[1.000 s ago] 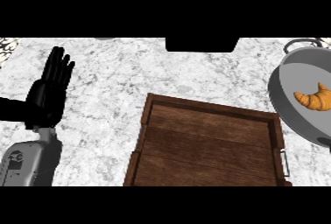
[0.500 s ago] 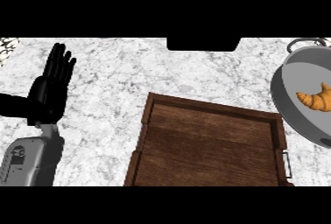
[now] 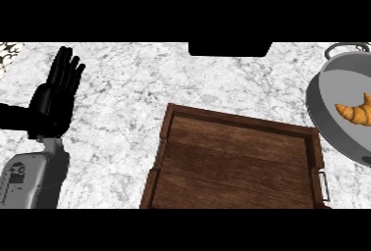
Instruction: Pick the croissant from the tray and place it in the pot
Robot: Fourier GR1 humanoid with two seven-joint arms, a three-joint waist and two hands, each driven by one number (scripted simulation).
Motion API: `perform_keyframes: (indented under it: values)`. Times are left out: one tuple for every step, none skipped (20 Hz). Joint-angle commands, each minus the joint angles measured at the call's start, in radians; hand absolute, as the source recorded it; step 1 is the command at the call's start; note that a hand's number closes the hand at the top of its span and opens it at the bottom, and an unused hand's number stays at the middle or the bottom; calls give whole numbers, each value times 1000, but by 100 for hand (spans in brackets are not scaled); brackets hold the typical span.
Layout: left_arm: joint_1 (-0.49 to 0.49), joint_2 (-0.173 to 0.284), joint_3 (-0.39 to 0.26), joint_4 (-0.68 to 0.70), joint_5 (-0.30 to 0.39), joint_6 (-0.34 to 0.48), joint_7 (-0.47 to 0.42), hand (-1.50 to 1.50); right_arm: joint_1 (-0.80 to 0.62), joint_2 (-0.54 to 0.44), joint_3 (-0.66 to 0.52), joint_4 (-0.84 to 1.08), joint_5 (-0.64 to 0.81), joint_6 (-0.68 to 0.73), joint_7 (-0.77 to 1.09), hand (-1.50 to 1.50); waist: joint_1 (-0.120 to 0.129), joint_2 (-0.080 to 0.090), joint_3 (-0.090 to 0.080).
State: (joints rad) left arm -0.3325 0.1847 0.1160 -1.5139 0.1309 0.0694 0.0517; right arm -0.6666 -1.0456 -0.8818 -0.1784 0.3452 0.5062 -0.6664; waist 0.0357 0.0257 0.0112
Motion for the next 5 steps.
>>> perform_keyframes:
  values:
    - [30,-8,-6,-11,-7,2,-14,0,51,-20,-19,7,-22,93,-81,-150,6,-1,2]
    - [0,-24,-24,-8,-14,11,-7,0,37,-21,-17,2,-22,89,-67,-150,5,3,3]
    - [15,-19,-10,4,-5,6,-17,0,45,-39,-25,1,-32,110,-72,-150,2,4,4]
    - [32,-3,0,3,5,-14,-25,0,67,-25,-19,-2,-27,101,-86,-150,7,4,4]
    - [32,8,16,-10,18,-18,-17,0,94,-34,-18,-6,-27,117,-105,-150,1,-1,4]
